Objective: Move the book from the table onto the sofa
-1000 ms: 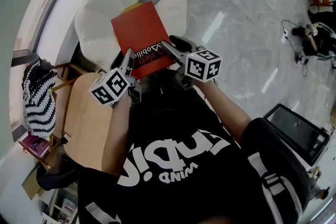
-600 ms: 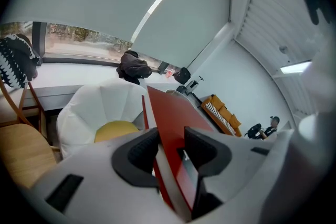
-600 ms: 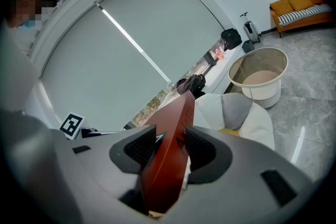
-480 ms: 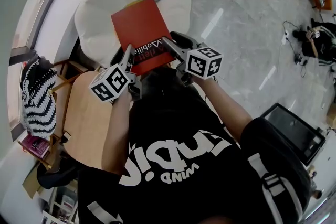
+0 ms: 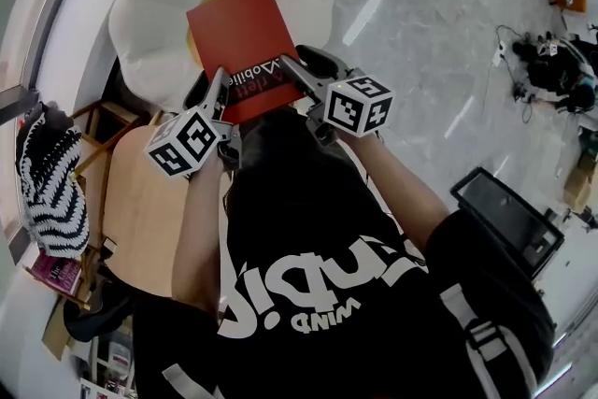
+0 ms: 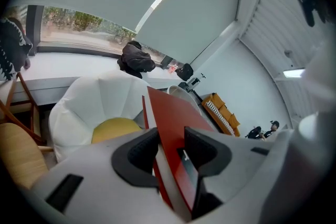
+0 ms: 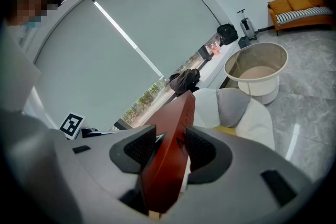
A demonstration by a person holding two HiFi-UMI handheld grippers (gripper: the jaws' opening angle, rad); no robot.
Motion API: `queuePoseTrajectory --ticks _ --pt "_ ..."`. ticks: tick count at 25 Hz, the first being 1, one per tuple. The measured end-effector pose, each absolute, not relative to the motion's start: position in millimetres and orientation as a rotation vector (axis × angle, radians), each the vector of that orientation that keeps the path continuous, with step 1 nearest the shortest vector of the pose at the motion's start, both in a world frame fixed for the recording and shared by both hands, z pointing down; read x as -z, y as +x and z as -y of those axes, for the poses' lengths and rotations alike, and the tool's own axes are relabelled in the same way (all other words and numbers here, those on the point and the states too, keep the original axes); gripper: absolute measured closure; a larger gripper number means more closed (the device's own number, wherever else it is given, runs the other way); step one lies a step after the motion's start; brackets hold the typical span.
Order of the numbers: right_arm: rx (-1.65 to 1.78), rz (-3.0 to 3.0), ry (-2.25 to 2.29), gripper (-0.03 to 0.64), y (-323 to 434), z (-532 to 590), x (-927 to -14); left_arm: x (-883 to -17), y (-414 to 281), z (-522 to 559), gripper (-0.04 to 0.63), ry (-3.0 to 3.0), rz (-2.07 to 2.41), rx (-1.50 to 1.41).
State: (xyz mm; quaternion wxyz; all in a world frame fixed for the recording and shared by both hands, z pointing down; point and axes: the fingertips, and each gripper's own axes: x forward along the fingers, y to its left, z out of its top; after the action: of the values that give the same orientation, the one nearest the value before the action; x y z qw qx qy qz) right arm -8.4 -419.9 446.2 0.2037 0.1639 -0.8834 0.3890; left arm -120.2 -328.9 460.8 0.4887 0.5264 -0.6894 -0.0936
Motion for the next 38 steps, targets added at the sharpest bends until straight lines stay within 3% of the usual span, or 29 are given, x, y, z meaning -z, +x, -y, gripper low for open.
queuePoseTrajectory --ticks 18,38 --pt "-1.094 2.387 0.453 0.446 -77.0 459.1 -599.4 -615.2 -185.9 364.3 0.434 1.231 1.614 0.207" --pt "-1.107 2.366 0.487 0.453 -108.8 488.7 -810.9 -825.8 -214.7 386.9 0.434 1.207 1.616 0.227"
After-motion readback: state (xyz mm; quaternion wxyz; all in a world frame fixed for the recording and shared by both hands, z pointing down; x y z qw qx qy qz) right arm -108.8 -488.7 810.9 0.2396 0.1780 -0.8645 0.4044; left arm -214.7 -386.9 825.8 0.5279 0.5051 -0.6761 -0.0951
